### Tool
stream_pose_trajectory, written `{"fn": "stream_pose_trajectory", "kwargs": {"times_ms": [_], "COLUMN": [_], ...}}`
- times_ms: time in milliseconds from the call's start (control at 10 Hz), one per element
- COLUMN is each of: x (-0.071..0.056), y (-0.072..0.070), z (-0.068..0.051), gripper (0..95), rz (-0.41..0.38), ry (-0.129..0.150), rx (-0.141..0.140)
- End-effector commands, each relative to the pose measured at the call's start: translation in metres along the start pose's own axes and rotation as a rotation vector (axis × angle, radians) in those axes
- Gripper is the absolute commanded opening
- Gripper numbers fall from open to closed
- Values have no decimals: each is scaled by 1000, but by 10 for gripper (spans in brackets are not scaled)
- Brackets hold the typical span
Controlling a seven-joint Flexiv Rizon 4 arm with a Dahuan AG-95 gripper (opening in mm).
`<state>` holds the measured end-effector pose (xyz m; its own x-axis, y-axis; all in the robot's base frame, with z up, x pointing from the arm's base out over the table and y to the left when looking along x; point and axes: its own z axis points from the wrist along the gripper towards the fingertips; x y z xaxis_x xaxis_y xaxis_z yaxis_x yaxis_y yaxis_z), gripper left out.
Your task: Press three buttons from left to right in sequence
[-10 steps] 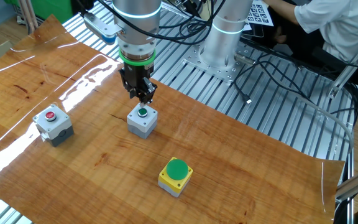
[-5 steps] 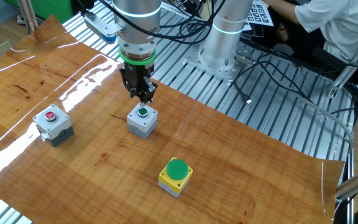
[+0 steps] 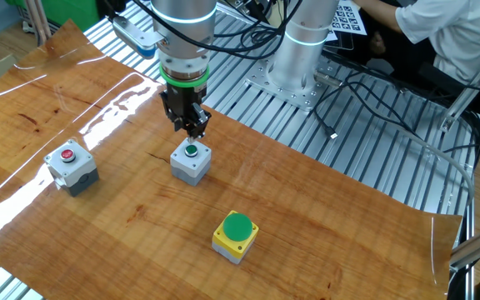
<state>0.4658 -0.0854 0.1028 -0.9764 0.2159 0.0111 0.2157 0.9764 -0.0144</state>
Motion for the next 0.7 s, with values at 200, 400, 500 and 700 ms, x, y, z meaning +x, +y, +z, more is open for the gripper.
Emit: {"fn": "stream_pose_trajectory", "kwargs": {"times_ms": [200,400,500,700], "x": [0,0,0,0], "y": [0,0,0,0], "z": [0,0,0,0], "gripper": [380,380,380,380], "rz": [0,0,0,-26], "ry": [0,0,0,49], "rx": [0,0,0,-28]}}
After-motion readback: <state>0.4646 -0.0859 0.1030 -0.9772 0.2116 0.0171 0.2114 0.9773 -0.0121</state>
